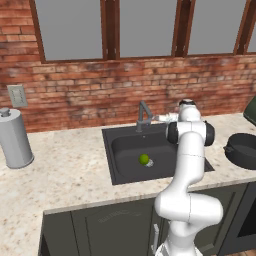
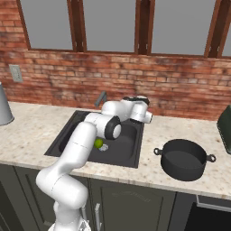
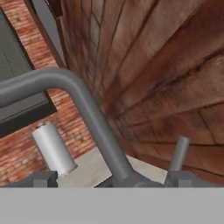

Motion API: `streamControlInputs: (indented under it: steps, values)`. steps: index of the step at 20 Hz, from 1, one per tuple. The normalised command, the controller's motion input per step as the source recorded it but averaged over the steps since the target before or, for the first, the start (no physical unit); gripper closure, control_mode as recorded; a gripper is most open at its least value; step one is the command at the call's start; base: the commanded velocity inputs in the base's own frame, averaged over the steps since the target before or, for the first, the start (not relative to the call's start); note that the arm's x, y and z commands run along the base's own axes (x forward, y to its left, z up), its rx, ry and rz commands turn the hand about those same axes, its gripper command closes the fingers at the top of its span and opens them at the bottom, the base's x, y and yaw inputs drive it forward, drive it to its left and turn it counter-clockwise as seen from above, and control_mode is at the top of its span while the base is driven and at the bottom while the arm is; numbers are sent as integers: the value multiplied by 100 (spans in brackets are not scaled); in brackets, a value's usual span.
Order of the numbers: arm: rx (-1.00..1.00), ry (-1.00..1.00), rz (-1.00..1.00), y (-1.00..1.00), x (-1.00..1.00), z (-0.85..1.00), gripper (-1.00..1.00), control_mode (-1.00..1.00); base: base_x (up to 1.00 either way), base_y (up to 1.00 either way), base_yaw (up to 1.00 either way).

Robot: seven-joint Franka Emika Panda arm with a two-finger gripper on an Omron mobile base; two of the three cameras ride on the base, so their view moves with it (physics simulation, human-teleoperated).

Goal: Dump the lime from the pot into the sink. Then turn on the water and wash the lime. Then turn off the water and put the lime back in the pot.

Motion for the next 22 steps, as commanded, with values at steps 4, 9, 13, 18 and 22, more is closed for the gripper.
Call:
streamControlInputs:
  steps: [4,9,13,18,22]
  values:
    - [0,-14,2,74,9,36,-100,-100,0,0,0]
    - [0,-12,-1,13,8,52,-100,-100,0,0,0]
    - [-2,-9,-12,-10,0,90,-100,-100,0,0,0]
    - [-7,-6,-16,-17,-22,92,-100,-100,0,0,0]
    - [-11,-3,-20,-35,-69,59,-100,-100,0,0,0]
